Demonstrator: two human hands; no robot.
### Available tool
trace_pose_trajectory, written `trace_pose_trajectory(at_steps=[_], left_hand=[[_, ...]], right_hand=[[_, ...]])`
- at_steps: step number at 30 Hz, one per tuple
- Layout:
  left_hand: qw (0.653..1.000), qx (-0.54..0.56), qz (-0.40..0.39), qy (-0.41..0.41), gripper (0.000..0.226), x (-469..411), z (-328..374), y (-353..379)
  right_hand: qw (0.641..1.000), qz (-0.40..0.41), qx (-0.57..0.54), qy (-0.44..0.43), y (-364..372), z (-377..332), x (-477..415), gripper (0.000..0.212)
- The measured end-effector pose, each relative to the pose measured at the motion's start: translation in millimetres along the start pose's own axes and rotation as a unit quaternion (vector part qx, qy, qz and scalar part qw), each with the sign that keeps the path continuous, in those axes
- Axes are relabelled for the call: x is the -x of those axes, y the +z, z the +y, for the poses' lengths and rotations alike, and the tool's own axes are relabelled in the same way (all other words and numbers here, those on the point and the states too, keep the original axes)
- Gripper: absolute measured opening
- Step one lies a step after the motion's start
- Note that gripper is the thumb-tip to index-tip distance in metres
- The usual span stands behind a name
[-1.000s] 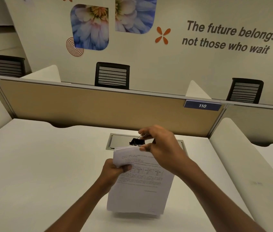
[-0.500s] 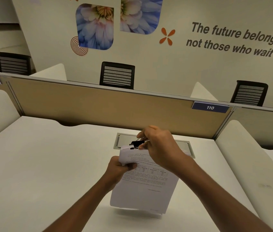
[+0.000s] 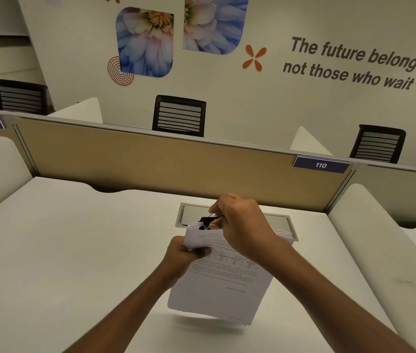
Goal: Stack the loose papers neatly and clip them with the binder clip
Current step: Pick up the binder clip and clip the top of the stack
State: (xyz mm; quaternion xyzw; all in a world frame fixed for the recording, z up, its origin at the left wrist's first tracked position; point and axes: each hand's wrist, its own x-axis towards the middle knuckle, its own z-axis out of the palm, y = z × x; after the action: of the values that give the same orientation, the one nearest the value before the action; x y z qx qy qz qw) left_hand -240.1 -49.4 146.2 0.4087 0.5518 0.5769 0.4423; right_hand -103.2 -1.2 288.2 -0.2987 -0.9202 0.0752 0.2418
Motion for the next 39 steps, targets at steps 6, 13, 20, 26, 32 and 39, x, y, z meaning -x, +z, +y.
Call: trace_pose_trajectory(at_steps=[6,13,20,26,32,39], left_hand=[[1.000,-0.013,0.003,0.006,0.026,-1,1,0],[1.000,-0.009,0.003,0.009,0.022,3,3,2],[1.000,-0.002,0.006,0.006,0.020,7,6,1],[1.000,0.012,0.011,0.006,0.020,11,5,2],[1.000,0.015,0.005,0.014,0.018,11,5,3],[0.999,0.039,0.011,0.025,0.025,9,8,8]], right_hand=[[1.000,-0.018,-0.002,0.002,-2,-4,-1,0.016],[0.998,-0.059,-0.001,0.016,-7,-9,-5,0.018],[0.994,-0.101,-0.005,0.029,-11,-13,-7,0.023],[0.990,-0.141,0.008,0.029,-17,-17,-8,0.031],[0.985,-0.168,-0.006,0.044,-19,-13,-9,0.039],[0.992,-0.104,-0.001,0.072,-15,7,12,0.095]])
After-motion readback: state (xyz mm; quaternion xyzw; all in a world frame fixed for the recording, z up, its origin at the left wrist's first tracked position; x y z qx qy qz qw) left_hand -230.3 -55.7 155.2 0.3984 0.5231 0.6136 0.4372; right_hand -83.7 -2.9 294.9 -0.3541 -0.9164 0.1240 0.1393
